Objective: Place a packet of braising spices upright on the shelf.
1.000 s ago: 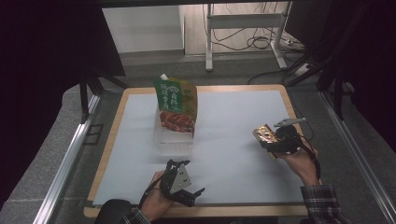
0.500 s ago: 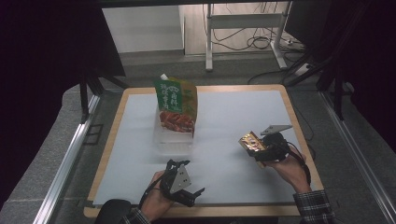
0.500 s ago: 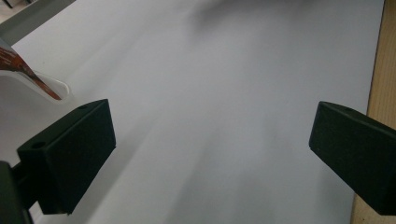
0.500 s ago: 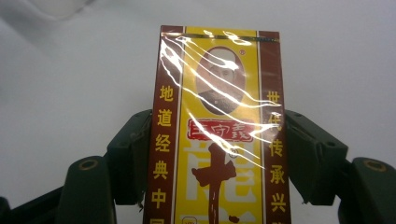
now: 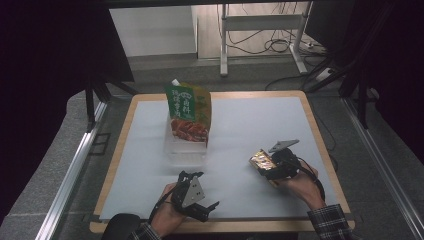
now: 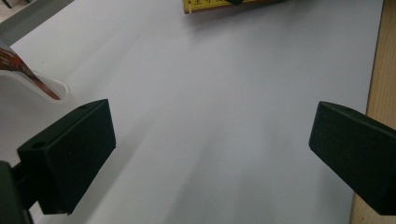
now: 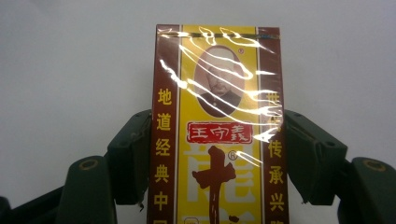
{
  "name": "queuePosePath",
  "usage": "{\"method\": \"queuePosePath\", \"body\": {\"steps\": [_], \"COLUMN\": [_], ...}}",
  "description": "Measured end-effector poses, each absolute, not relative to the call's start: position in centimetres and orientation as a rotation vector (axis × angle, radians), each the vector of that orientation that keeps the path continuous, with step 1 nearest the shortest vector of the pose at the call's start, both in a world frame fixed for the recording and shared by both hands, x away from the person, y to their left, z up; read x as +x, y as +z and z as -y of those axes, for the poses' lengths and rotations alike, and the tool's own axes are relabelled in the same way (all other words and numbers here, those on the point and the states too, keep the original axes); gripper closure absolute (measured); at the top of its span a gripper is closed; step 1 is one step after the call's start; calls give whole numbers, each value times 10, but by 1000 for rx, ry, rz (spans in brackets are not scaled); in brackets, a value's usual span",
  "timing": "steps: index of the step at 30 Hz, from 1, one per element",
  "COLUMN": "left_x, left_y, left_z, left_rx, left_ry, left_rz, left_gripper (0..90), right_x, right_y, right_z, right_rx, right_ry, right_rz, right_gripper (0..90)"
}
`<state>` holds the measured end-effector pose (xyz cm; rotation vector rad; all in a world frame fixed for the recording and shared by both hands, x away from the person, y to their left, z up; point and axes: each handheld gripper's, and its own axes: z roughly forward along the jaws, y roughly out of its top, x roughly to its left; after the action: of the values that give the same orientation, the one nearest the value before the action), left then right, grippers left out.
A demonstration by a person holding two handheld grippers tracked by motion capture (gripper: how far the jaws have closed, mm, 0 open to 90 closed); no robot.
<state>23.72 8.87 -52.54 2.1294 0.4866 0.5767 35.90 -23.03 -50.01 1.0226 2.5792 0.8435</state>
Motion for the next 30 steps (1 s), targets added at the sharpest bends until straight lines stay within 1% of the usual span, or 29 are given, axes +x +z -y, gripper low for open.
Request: {"method": "queuePosePath", "body": {"steps": [1,5,8,15,16,18,22,30], "left_x": [237,237,237,237,237,236,236,237], "left_y": [-525,-526,-525,-526,-526,-526,-526,-526], "left_z": [-88,-88,-88,-87,-87,-87,-87,-87], "left_rx": [2131,2134,2132,2132,2133,2135,2139,2142], "left_ry": [577,578,579,578,579,579,580,582], "left_rz": [-485,-480,-480,-480,-479,-479,-479,-474], "left_gripper": [3,3,3,3,3,3,3,3], "right_x": [360,362,363,367,367,368,371,377], "right_y": [-500,-498,-494,-487,-486,-484,-480,-478], "right_z": [231,233,235,232,232,230,225,208], "right_rx": [1023,1048,1059,1124,1126,1110,1092,1011], "right_ry": [850,870,879,825,815,796,739,579], "right_rz": [-2580,-2586,-2588,-2641,-2647,-2669,-2687,-2755], "right_gripper": [307,229,193,169,145,133,143,224]}}
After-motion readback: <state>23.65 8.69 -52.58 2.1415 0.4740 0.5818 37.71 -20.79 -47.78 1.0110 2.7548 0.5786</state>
